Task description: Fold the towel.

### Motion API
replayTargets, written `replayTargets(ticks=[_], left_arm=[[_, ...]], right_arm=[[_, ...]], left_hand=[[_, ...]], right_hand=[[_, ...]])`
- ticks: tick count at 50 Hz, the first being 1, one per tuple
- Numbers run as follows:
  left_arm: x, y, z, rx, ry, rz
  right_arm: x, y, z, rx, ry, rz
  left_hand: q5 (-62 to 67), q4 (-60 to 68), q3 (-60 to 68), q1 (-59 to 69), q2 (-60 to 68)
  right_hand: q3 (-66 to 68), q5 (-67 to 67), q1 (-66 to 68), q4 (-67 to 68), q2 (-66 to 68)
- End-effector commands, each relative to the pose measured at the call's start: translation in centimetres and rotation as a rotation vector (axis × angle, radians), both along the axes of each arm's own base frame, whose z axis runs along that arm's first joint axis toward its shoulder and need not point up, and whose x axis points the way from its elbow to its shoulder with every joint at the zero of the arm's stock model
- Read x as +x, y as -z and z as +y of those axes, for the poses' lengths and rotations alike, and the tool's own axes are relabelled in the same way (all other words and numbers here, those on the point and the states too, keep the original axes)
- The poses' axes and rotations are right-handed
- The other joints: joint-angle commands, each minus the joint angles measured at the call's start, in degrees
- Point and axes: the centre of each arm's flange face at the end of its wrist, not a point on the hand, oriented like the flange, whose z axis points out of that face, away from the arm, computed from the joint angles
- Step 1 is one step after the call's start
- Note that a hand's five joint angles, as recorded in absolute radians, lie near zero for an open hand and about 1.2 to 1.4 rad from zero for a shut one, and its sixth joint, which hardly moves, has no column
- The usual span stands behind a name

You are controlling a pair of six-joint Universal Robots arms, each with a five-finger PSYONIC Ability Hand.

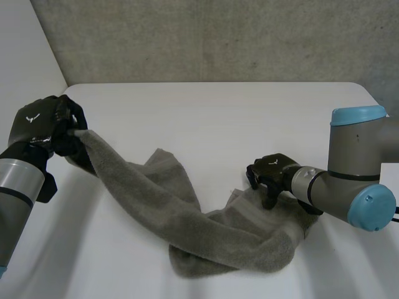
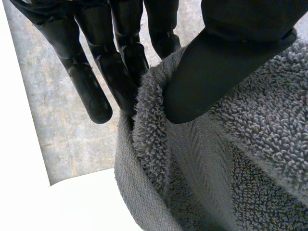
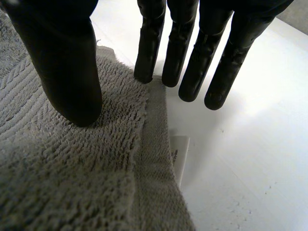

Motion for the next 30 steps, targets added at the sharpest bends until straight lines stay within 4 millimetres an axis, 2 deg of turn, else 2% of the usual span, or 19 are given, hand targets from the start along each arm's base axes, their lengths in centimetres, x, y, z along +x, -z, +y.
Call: replayTargets(ticks=[1,10,30], left_arm=[[0.0,0.1,0.0,0.005,0.001,0.001],[0.0,0.1,0.1,0.004,0.001,-0.001],[0.0,0.2,0.1,0.007,0.002,-0.001]], right_arm=[[0.0,-0.5,0.0,-0.010,0.002,-0.004],[-0.2,-1.0,0.4,-0.015,0.001,-0.008],[-0.1,0.2,0.3,0.008,0.000,0.003]], left_hand=[[11.3,10.2,10.2,11.8,10.3],[11.3,10.2,10.2,11.8,10.3],[11.3,10.2,10.2,11.8,10.3]], right_hand=[[-8.3,-8.0,-8.2,-8.9,-9.3],[-8.3,-8.0,-8.2,-8.9,-9.3],[-12.1,-11.8,-12.1,-12.7,-13.1]])
